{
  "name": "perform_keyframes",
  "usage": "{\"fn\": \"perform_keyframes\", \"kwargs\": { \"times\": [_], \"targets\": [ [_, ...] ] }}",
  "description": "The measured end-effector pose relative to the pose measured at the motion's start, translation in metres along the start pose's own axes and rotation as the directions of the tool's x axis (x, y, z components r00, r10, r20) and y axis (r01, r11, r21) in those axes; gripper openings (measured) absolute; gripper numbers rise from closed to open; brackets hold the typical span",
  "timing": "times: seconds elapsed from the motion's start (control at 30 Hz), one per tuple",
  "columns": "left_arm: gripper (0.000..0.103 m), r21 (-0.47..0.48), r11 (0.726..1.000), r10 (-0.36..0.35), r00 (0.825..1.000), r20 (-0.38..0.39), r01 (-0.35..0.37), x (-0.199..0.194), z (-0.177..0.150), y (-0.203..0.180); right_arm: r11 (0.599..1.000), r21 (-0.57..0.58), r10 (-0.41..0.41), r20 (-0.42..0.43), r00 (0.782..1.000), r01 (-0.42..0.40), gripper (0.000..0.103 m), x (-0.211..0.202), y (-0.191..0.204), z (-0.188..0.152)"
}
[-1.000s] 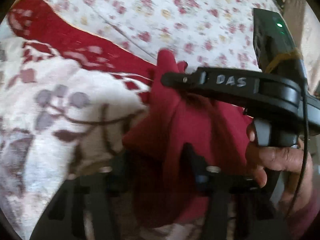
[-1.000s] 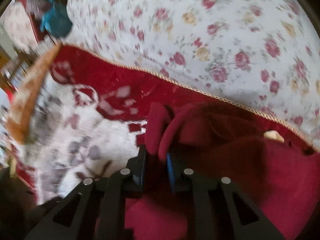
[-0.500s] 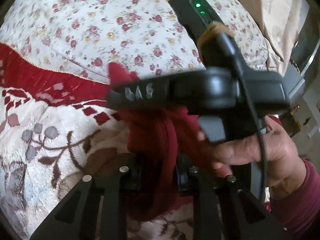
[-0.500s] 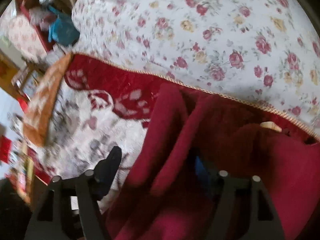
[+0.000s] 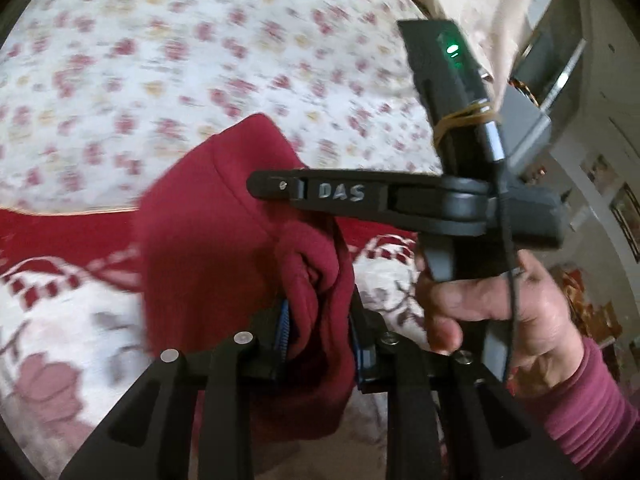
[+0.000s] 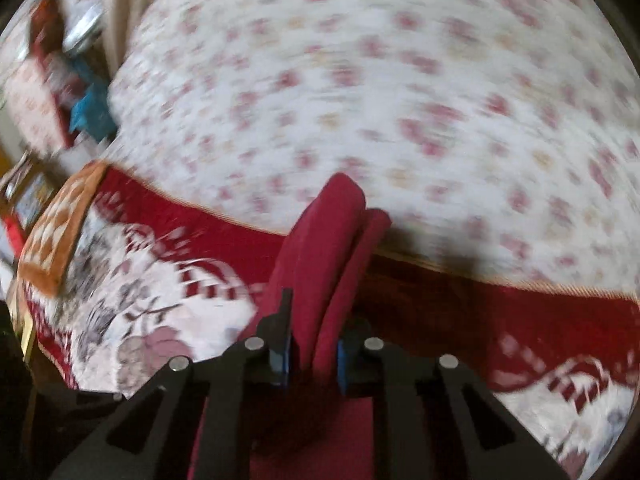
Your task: Fold small clothes
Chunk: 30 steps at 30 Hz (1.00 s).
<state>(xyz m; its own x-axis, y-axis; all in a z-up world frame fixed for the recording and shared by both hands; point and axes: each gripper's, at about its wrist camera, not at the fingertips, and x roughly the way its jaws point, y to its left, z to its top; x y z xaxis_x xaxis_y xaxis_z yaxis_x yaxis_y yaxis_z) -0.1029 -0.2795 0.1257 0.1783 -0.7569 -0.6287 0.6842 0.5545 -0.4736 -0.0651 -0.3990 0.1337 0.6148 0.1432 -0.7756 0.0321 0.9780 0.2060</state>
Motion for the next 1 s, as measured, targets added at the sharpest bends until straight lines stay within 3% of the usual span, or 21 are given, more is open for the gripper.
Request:
{"fn": "perform_keyframes", "kwargs": {
  "times": [0.1, 0.2, 0.3, 0.43, 0.53, 0.6, 0.67, 0.73, 0.77, 0.9, 0.93, 1.0],
  "targets": [
    [0.006, 0.008, 1.000, -0.010, 0.994, -0.113, 0.011, 0.024, 0.001, -0.014, 0.997, 0.060, -0.044, -0.007, 0.999, 0.044, 0.016, 0.008, -0.047, -0.009],
    [0.008, 0.007, 1.000, -0.029, 0.989, -0.142, 0.030, 0.011, -0.007, -0.013, 0.989, 0.115, -0.088, -0.065, 0.994, 0.095, 0.016, 0.042, -0.084, -0.027],
    [0.009, 0.074, 0.993, 0.099, 0.989, -0.110, -0.091, -0.017, -0.018, 0.001, 0.974, 0.205, -0.077, -0.099, 0.992, 0.097, 0.020, 0.070, -0.110, -0.047],
    [0.009, 0.080, 0.973, 0.224, 0.971, -0.089, -0.217, -0.027, -0.032, 0.030, 0.944, 0.330, -0.004, -0.040, 0.999, 0.018, 0.048, 0.040, -0.124, -0.056],
    [0.009, 0.013, 0.975, 0.223, 0.969, -0.107, -0.223, -0.015, -0.041, 0.049, 0.923, 0.377, 0.079, 0.000, 0.997, -0.073, 0.069, 0.013, -0.117, -0.071],
    [0.009, -0.006, 0.980, 0.198, 0.972, -0.125, -0.201, -0.005, -0.044, 0.054, 0.924, 0.375, 0.088, -0.027, 0.996, -0.071, 0.072, 0.008, -0.104, -0.084],
    [0.009, 0.020, 0.976, 0.218, 0.966, -0.139, -0.217, 0.001, -0.048, 0.053, 0.932, 0.357, 0.094, -0.055, 0.994, -0.068, 0.070, 0.012, -0.092, -0.096],
    [0.010, 0.028, 0.976, 0.220, 0.967, -0.131, -0.218, 0.000, -0.050, 0.052, 0.966, 0.259, -0.010, -0.046, 0.999, 0.021, 0.025, 0.005, -0.072, -0.100],
    [0.012, 0.023, 0.976, 0.216, 0.967, -0.133, -0.215, 0.000, -0.051, 0.052, 0.978, 0.197, -0.068, -0.024, 0.997, 0.072, 0.024, -0.005, -0.060, -0.101],
    [0.016, -0.004, 0.981, 0.190, 0.969, -0.157, -0.193, 0.009, -0.053, 0.057, 0.973, 0.178, -0.141, -0.051, 0.989, 0.148, 0.021, -0.011, -0.057, -0.117],
    [0.016, -0.002, 0.978, 0.205, 0.966, -0.158, -0.208, 0.010, -0.053, 0.056, 0.972, 0.170, -0.152, -0.077, 0.985, 0.163, 0.021, -0.004, -0.059, -0.122],
    [0.016, 0.014, 0.974, 0.227, 0.963, -0.144, -0.227, 0.007, -0.052, 0.052, 0.971, 0.201, -0.121, -0.045, 0.992, 0.127, 0.022, -0.014, -0.065, -0.120]
  ]
}}
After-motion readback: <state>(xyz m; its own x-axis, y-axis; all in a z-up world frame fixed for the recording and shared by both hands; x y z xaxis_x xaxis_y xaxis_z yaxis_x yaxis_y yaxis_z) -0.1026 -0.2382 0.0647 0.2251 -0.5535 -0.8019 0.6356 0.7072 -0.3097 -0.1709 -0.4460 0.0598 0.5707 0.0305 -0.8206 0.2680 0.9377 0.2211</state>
